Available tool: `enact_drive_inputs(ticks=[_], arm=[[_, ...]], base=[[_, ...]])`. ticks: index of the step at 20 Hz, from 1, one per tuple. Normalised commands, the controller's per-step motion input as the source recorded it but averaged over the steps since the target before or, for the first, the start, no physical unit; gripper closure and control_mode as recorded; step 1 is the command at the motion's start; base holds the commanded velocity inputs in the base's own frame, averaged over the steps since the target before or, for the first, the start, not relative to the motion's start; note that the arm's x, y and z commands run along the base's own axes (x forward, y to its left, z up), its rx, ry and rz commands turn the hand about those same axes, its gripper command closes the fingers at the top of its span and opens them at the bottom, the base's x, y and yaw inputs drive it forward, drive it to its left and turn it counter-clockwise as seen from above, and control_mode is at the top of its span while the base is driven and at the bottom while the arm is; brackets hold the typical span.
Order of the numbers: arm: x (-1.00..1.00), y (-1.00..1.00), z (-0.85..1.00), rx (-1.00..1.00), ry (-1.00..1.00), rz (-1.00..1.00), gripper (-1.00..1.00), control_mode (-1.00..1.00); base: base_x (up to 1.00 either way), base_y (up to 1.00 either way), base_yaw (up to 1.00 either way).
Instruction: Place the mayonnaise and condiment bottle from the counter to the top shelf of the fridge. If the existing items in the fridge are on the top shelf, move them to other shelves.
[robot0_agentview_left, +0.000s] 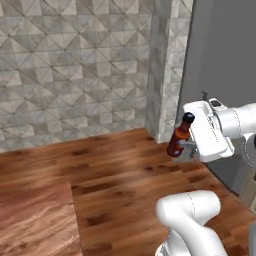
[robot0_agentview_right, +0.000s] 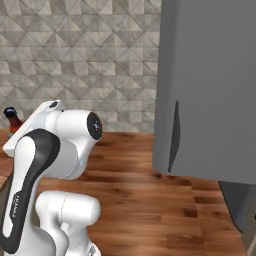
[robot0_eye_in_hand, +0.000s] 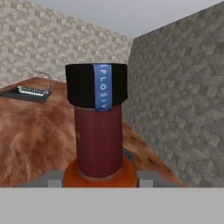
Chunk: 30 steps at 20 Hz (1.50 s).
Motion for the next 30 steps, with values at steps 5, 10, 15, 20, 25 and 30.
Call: enact_drive_inputs(ticks=[5,10,15,20,25,30], arm=[[0.00,0.00,0.00,0.00,0.00,0.00,1.00,1.00],[0.00,0.00,0.00,0.00,0.00,0.00,1.00,1.00],[0.00,0.00,0.00,0.00,0.00,0.00,1.00,1.00],[0.00,0.00,0.00,0.00,0.00,0.00,1.00,1.00],[0.00,0.00,0.00,0.00,0.00,0.00,1.00,1.00],[0.00,0.00,0.00,0.00,0.00,0.00,1.00,1.00]], base=[[1.00,0.56,0.00],[1.00,0.64,0.00],[1.00,0.58,-0.01],[1.00,0.50,-0.05],[1.00,-0.05,-0.04],[1.00,0.08,-0.08]])
